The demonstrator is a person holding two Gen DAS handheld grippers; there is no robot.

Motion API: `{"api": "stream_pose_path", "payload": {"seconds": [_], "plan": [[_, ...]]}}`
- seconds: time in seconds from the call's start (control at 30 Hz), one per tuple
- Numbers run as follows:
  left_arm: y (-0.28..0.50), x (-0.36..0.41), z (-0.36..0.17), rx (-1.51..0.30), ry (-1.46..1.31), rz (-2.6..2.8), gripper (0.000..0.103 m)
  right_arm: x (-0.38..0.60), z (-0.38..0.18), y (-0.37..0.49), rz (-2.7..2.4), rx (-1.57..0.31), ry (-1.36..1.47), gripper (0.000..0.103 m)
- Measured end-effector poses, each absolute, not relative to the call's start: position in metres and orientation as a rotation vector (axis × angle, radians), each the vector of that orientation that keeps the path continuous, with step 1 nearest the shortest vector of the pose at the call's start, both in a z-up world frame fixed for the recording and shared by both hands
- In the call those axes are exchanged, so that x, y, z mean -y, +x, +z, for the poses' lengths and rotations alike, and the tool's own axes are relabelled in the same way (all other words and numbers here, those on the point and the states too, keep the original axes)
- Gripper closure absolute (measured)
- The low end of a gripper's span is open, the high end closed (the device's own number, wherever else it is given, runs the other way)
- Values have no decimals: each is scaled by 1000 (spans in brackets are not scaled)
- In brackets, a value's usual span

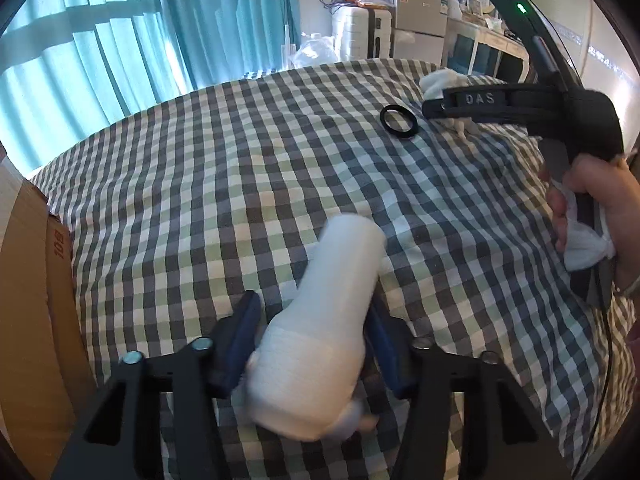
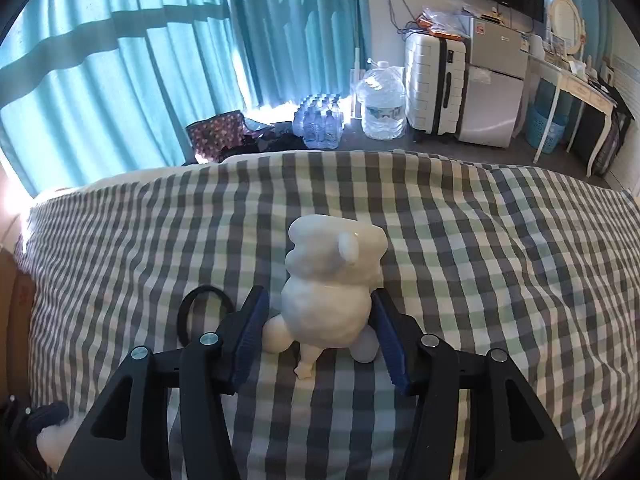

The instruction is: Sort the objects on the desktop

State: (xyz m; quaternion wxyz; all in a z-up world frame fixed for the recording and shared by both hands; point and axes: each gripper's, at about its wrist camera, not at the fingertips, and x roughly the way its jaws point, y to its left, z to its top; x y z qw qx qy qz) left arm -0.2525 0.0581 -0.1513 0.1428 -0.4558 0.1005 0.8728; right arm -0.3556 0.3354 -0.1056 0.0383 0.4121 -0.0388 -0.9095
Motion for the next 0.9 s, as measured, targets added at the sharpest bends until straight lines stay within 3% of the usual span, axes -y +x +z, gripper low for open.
{"api": "stream_pose_path", "payload": {"seconds": [0.27,0.47,0.9], "plan": [[-226,-40,-111,-157,-1295,2570,55,-342,-92,-303,-2776,198,1280,50],[-205,-29,-70,-112,-1272,2610,55,-329,-47,-256,-2786,252,1179,50],[-172,65,17,103,-1183,2810,55,-212,67,-161,-2666,97,835,50]]}}
